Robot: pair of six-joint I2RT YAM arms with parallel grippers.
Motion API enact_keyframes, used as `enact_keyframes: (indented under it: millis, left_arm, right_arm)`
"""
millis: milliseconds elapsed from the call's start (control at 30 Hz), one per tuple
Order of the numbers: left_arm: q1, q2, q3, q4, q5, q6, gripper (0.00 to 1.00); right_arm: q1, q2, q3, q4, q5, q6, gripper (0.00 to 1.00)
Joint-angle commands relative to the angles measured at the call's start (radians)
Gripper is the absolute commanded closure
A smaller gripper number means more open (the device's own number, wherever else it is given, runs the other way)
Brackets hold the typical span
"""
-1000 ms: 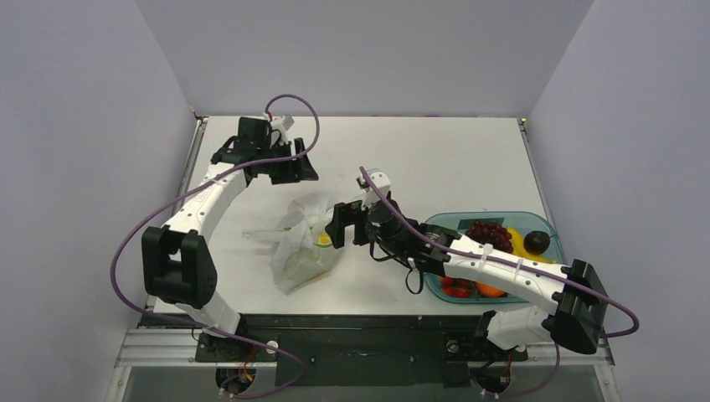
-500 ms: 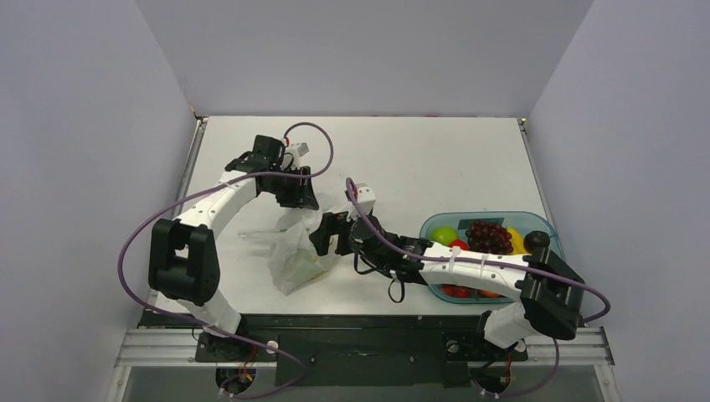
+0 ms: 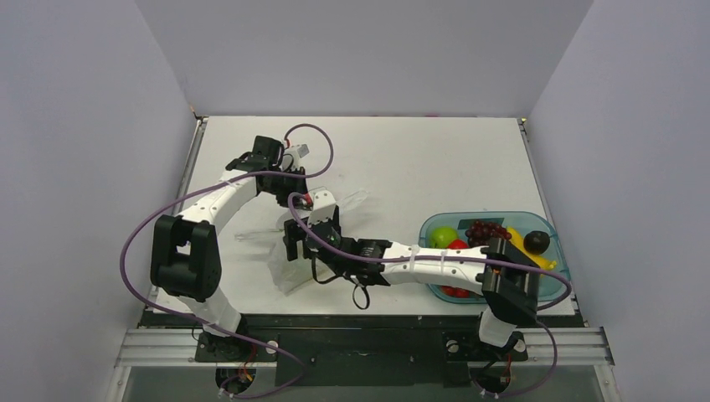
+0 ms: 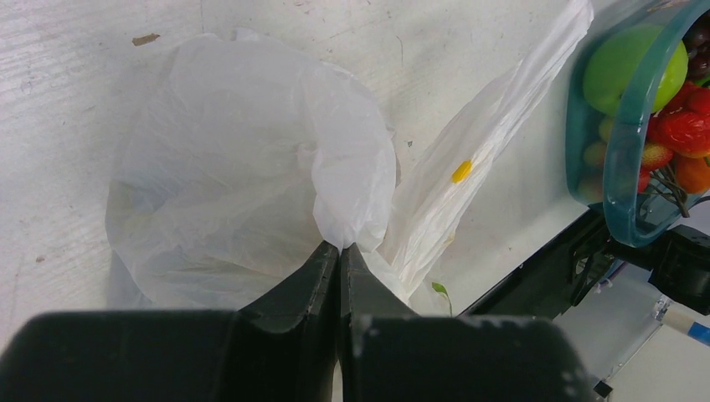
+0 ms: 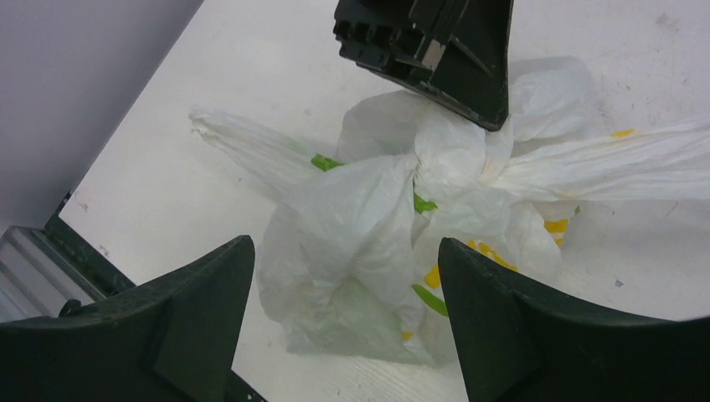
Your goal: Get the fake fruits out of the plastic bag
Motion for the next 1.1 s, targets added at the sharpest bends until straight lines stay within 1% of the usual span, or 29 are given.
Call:
enact_keyframes:
  millis: [0,133,200,233,300,400,433,500,533,633,700,767,800,867,1067]
  left_arm:
    - [0.013,-0.023,0.021,0.041,0.052,-0.006,1.0]
    - [0.018,-0.028,0.018,0.045,0.052,-0.007,1.0]
    - [0.022,-0.028,0.019,0.046,0.051,-0.007,1.0]
    - [0.024,-0.028,0.019,0.046,0.05,-0.007,1.0]
    - [0.029,-0.028,0.02,0.047,0.052,-0.01,1.0]
    - [0.036,-0.034,0.018,0.052,0.053,-0.014,1.0]
    - [0.037,-0.036,0.017,0.055,0.054,-0.015,1.0]
    - [0.042,-0.042,0.014,0.061,0.055,-0.016,1.0]
    - [0.046,-0.045,0.012,0.064,0.056,-0.018,1.0]
    - [0.053,-0.048,0.009,0.074,0.066,-0.022,1.0]
    - [0.055,-0.048,0.009,0.076,0.069,-0.023,1.0]
    - [0.056,-0.046,0.008,0.078,0.073,-0.025,1.0]
    - [0.056,-0.044,0.008,0.078,0.075,-0.025,1.0]
    - [0.056,-0.041,0.008,0.079,0.078,-0.025,1.0]
    - [0.056,-0.034,0.004,0.086,0.09,-0.034,1.0]
  right_arm:
    - [0.003,0.059,0.111,-0.019,0.09,-0.056,0.25]
    - [0.005,0.114,0.152,-0.02,0.093,-0.075,0.34]
    - [0.008,0.129,0.162,-0.029,0.101,-0.082,0.42]
    - [0.009,0.133,0.159,-0.029,0.103,-0.087,0.49]
    - [0.009,0.133,0.144,-0.019,0.106,-0.094,0.56]
    - [0.01,0.134,0.12,-0.013,0.131,-0.102,0.61]
    - [0.01,0.132,0.116,-0.011,0.133,-0.11,0.66]
    - [0.01,0.13,0.106,-0.003,0.138,-0.125,0.72]
    - [0.009,0.13,0.101,-0.001,0.141,-0.135,0.73]
    - [0.01,0.133,0.096,0.002,0.143,-0.156,0.86]
    - [0.01,0.13,0.092,0.007,0.138,-0.174,0.87]
    - [0.008,0.134,0.098,0.008,0.126,-0.182,0.82]
    - [0.007,0.14,0.108,0.002,0.122,-0.182,0.76]
    - [0.006,0.146,0.12,-0.002,0.117,-0.18,0.7]
    - [-0.001,0.191,0.175,-0.012,0.098,-0.181,0.56]
